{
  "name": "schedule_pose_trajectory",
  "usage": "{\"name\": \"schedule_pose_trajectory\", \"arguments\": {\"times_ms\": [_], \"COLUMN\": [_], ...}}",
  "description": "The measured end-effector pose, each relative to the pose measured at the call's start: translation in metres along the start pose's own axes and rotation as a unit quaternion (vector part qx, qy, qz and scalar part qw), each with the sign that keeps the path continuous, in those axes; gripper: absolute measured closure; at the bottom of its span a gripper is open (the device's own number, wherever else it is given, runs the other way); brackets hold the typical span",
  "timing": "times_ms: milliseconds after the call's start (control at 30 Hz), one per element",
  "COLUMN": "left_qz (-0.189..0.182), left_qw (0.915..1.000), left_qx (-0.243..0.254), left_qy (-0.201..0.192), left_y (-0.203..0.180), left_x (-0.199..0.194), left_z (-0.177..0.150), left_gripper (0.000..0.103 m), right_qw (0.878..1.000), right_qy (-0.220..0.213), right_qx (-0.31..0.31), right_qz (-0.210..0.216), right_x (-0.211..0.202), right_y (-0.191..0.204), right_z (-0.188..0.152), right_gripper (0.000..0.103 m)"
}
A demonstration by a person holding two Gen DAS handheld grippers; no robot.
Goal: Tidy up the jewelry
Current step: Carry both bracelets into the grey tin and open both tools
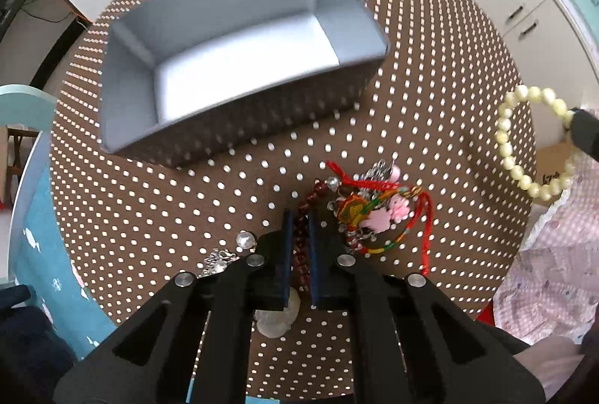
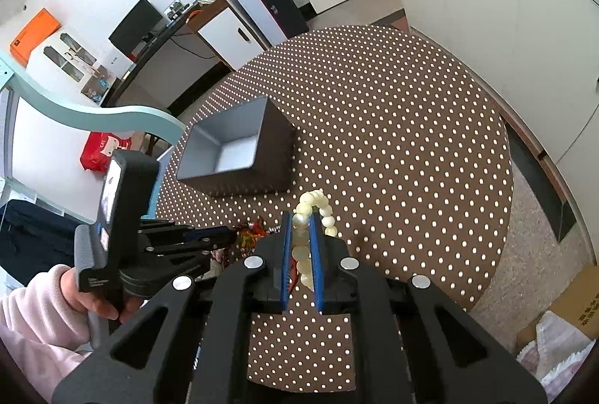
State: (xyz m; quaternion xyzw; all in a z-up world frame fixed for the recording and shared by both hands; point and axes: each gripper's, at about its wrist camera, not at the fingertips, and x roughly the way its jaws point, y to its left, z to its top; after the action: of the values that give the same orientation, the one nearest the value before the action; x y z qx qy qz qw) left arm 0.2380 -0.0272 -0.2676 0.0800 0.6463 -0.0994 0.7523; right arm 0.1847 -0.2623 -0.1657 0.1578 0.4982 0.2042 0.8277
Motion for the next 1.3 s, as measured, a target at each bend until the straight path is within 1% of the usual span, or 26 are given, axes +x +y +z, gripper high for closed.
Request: {"name": "schedule_pose_trajectory", "arguments": {"times_ms": [267,300,333,400,467,567,633,733,900,1167,1300], "left_qz": [-0.006,-0.008,-0.009,-0.01,-0.012,-0.013,-0.019,-0.021,-0.032,-0.049,-0.06], "left_qw": [0.9976,0.997,0.9962,0.9944,0.9927,0.9892,0.987,0.9838,0.9794,0.9769,0.9779], "left_qx": [-0.039,-0.043,-0.049,-0.061,-0.07,-0.087,-0.094,-0.101,-0.115,-0.114,-0.113], "left_qy": [-0.058,-0.064,-0.072,-0.086,-0.098,-0.117,-0.129,-0.146,-0.163,-0.174,-0.165], "left_y": [0.01,0.011,0.012,0.018,0.018,0.022,0.017,0.02,0.032,0.052,0.063], "left_x": [-0.063,-0.072,-0.081,-0.097,-0.099,-0.109,-0.111,-0.122,-0.131,-0.123,-0.11], "left_z": [0.005,-0.006,-0.011,-0.011,-0.02,-0.021,-0.023,-0.018,-0.007,0.016,0.027], "left_gripper": [0.096,0.096,0.096,0.096,0.096,0.096,0.096,0.096,0.096,0.096,0.096], "right_qw": [0.999,0.999,0.999,0.998,0.997,0.996,0.996,0.995,0.993,0.993,0.993], "right_qy": [-0.01,-0.011,-0.011,-0.012,-0.014,-0.017,-0.019,-0.02,-0.018,0.0,0.018], "right_qx": [-0.026,-0.031,-0.036,-0.044,-0.053,-0.066,-0.07,-0.082,-0.097,-0.103,-0.103], "right_qz": [0.026,0.032,0.034,0.039,0.047,0.05,0.056,0.059,0.062,0.062,0.056], "right_x": [0.001,0.001,0.002,0.004,0.004,0.006,0.007,0.011,0.023,0.057,0.075], "right_y": [0.009,0.011,0.014,0.018,0.023,0.032,0.036,0.045,0.059,0.079,0.086], "right_z": [0.018,0.021,0.024,0.029,0.034,0.041,0.045,0.05,0.06,0.076,0.079], "right_gripper": [0.095,0.095,0.095,0.095,0.095,0.095,0.095,0.095,0.095,0.095,0.094]}}
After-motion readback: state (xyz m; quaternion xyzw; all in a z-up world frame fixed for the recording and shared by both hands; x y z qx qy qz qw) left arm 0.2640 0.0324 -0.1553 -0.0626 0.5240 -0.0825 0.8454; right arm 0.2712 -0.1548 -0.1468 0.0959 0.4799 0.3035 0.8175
